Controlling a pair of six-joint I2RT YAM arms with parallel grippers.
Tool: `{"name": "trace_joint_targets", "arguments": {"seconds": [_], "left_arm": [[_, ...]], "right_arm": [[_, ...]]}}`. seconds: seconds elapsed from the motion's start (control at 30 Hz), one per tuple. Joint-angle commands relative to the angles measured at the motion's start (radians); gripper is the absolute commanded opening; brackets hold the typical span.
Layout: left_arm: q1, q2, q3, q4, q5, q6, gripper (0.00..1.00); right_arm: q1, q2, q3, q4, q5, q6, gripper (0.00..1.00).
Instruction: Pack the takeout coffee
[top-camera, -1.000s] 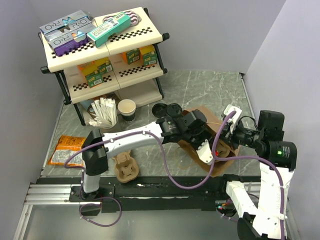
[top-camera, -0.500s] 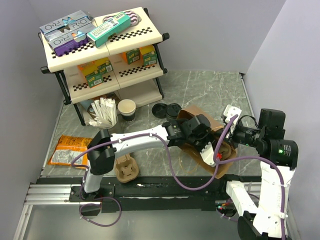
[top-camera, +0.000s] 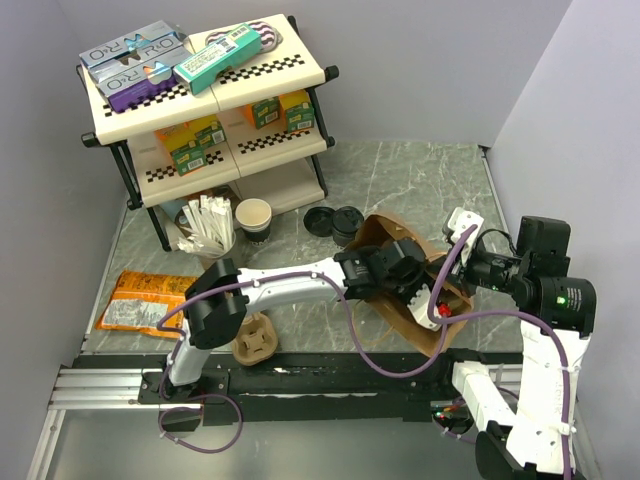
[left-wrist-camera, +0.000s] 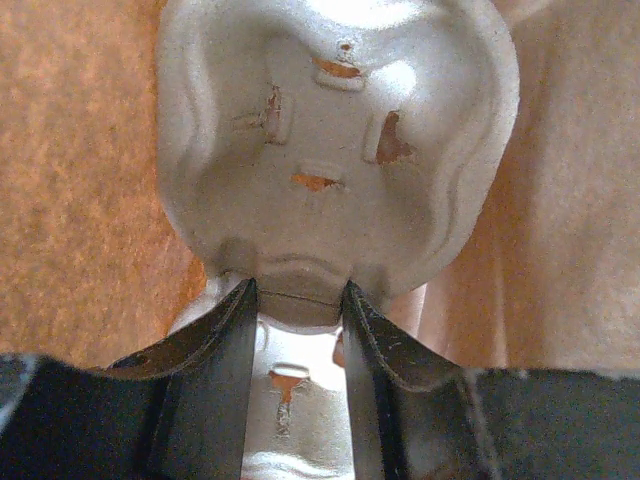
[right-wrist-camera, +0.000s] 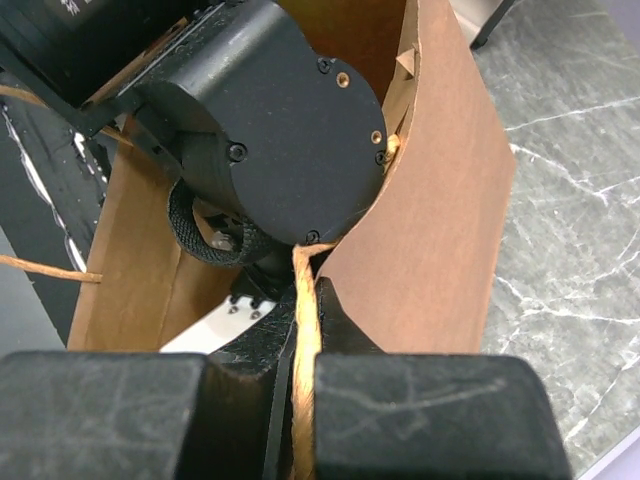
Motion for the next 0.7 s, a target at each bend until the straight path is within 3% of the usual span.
{"name": "trace_joint_targets", "arguments": {"seconds": [0.0, 0.27, 0.4, 0.6, 0.67], "left_arm": [[0.002, 0.014, -0.024, 0.119, -0.035, -0.055, 0.05], [0.030, -0.015, -0.117, 0.134, 0.051, 0.072, 0.01], [0.034, -0.045, -0.177, 0.165, 0.059, 0.145, 0.07], [0.034, -0.042, -0.159, 0.177, 0.039, 0.138, 0.42], [0.036, -0.041, -0.156, 0.200, 0.029, 0.113, 0.49]], "right_arm": [[0.008, -0.013, -0.004, -0.214, -0.078, 0.011, 0.00], [0.008, -0.010, 0.003, -0.216, -0.060, 0.004, 0.00], [0.008, -0.004, -0.009, -0.216, -0.068, 0.000, 0.00], [0.009, 0.010, 0.003, -0.217, -0.068, 0.005, 0.00], [0.008, 0.010, 0.006, -0.216, -0.066, 0.010, 0.00]]}}
